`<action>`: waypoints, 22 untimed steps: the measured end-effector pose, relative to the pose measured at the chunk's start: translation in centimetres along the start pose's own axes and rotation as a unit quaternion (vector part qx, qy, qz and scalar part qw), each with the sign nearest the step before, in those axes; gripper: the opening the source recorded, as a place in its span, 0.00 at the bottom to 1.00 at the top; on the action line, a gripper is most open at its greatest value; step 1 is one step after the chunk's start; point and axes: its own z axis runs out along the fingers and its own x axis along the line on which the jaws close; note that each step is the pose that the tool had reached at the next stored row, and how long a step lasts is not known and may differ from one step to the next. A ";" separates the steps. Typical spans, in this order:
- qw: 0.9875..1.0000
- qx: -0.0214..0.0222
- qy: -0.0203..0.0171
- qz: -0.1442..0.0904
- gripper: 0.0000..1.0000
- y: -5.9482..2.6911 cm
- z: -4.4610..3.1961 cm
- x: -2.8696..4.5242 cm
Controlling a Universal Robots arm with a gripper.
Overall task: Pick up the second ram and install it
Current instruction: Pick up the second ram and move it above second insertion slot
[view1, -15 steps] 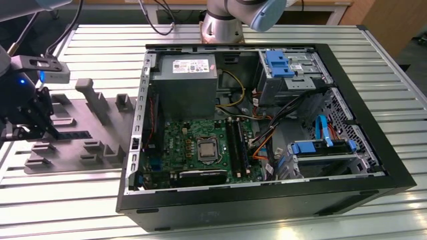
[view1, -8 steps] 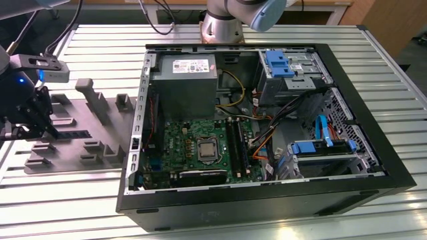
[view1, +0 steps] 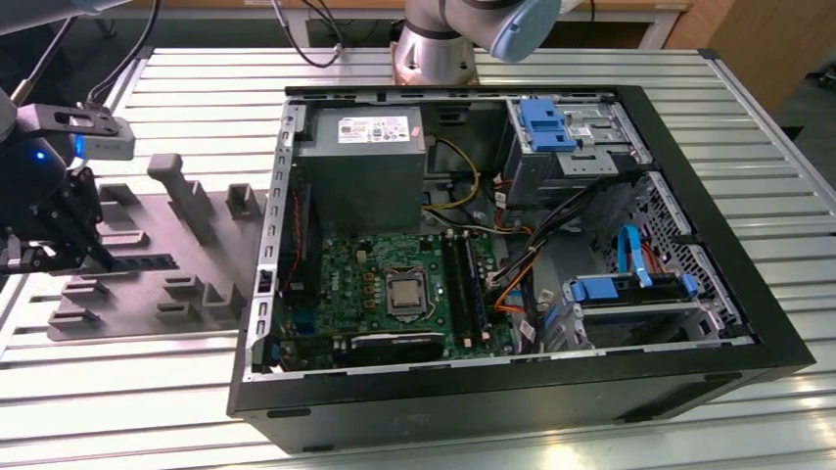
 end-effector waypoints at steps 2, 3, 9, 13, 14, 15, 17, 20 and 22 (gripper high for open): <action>1.000 0.000 0.000 0.000 0.14 0.00 -0.07 0.00; 1.000 0.000 0.000 0.000 0.14 0.00 -0.10 0.00; 1.000 0.000 0.000 0.000 0.14 -0.01 -0.28 0.01; 1.000 0.000 0.000 0.000 0.14 -0.01 -0.41 0.02; 1.000 0.000 0.000 0.000 0.14 -0.01 -0.44 0.02; 1.000 0.000 0.000 0.000 0.14 -0.01 -0.47 0.02; 1.000 0.000 0.000 0.000 0.14 -0.02 -0.55 0.03; 1.000 0.000 0.000 0.000 0.14 -0.02 -0.68 0.03; 1.000 0.000 0.000 0.000 0.14 -0.02 -0.77 0.03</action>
